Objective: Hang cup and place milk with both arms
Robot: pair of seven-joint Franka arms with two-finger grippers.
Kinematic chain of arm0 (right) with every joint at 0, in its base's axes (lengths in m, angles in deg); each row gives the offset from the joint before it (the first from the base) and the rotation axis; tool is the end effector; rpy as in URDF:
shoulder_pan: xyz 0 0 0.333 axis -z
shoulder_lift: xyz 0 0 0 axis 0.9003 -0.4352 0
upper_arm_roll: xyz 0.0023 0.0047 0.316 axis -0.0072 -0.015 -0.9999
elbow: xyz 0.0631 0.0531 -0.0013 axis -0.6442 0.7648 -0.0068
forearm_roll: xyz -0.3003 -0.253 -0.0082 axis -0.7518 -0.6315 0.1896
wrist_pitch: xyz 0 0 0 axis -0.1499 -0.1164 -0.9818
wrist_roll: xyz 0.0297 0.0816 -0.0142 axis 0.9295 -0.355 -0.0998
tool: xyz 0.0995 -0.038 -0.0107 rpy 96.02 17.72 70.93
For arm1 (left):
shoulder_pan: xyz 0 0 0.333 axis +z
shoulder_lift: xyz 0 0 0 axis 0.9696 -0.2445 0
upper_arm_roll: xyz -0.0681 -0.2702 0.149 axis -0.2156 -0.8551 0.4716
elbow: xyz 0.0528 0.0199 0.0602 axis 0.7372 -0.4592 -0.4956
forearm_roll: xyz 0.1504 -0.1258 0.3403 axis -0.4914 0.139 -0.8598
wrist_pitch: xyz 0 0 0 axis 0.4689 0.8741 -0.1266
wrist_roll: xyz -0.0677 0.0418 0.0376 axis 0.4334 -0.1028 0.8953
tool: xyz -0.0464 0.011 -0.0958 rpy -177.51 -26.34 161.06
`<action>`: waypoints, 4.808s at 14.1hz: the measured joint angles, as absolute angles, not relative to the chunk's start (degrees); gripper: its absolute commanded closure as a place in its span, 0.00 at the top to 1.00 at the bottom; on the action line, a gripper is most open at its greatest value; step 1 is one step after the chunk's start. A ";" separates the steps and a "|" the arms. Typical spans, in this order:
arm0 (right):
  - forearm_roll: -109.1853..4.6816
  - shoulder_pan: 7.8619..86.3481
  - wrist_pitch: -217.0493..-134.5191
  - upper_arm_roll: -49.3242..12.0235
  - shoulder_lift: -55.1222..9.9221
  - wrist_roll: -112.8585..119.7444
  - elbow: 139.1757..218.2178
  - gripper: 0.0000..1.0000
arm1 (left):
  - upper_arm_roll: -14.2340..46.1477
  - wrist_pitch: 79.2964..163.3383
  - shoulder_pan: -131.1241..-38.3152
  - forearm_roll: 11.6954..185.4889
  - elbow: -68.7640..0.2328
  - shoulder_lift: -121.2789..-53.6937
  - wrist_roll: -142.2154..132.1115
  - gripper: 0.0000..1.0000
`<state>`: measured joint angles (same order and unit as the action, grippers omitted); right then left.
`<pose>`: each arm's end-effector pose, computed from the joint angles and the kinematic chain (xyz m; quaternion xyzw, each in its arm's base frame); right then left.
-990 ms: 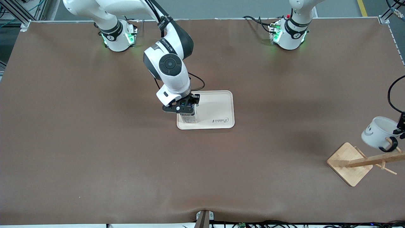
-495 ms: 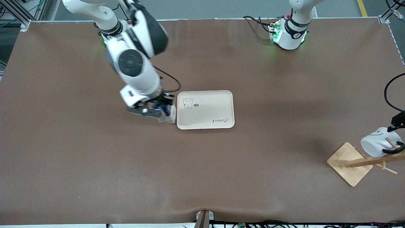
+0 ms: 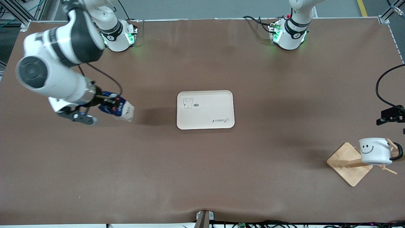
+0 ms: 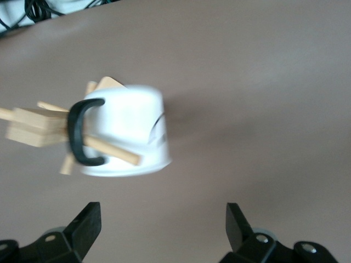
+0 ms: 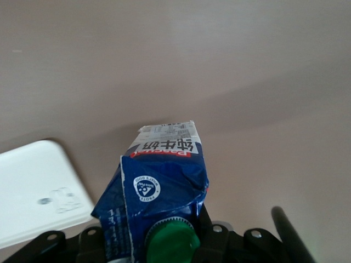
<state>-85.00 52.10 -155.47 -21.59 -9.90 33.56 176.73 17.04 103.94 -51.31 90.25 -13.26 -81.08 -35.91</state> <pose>0.5842 0.1076 0.4666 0.9834 -0.1411 -0.1140 0.0024 0.6524 0.1142 0.5384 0.9887 -0.1381 0.0367 0.0457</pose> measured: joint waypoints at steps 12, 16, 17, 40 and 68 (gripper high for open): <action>-87.46 73.87 -176.22 -21.62 -9.82 4.45 195.25 0.00 | 12.10 96.29 -58.82 87.35 -13.27 -75.32 3.56 1.00; -87.46 73.87 -179.17 -22.07 -9.83 4.45 197.04 0.00 | 13.01 95.84 -61.05 85.66 -13.20 -73.43 3.50 1.00; -87.46 73.87 -181.03 -22.12 -9.86 4.44 198.29 0.00 | 15.37 95.40 -63.62 85.62 -13.20 -72.50 3.50 1.00; -82.17 69.98 -135.22 -23.45 -7.68 3.59 161.47 1.00 | 33.00 89.30 -80.50 88.84 -27.08 -54.54 -4.28 1.00; -86.73 64.99 -136.12 -24.00 4.44 13.40 164.02 1.00 | 32.51 89.24 -80.57 88.88 -27.28 -54.35 -4.53 1.00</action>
